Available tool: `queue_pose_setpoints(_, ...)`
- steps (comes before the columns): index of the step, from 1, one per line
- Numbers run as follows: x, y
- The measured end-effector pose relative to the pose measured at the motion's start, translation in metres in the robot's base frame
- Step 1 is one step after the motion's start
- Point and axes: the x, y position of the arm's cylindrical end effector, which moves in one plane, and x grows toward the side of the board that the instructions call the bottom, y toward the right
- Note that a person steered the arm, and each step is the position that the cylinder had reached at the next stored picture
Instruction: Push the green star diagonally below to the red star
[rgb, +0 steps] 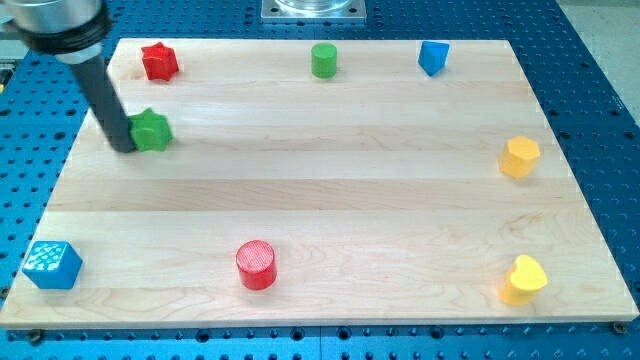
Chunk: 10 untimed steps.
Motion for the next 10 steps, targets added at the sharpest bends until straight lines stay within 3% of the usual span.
queue_pose_setpoints(1, -0.006, 0.024)
queue_pose_setpoints(2, 0.021, 0.013)
queue_pose_setpoints(3, 0.017, 0.061)
queue_pose_setpoints(5, -0.049, 0.058)
queue_pose_setpoints(6, -0.027, 0.073)
queue_pose_setpoints(7, -0.081, 0.117)
queue_pose_setpoints(8, -0.135, 0.084)
queue_pose_setpoints(9, -0.138, 0.03)
queue_pose_setpoints(10, -0.134, 0.014)
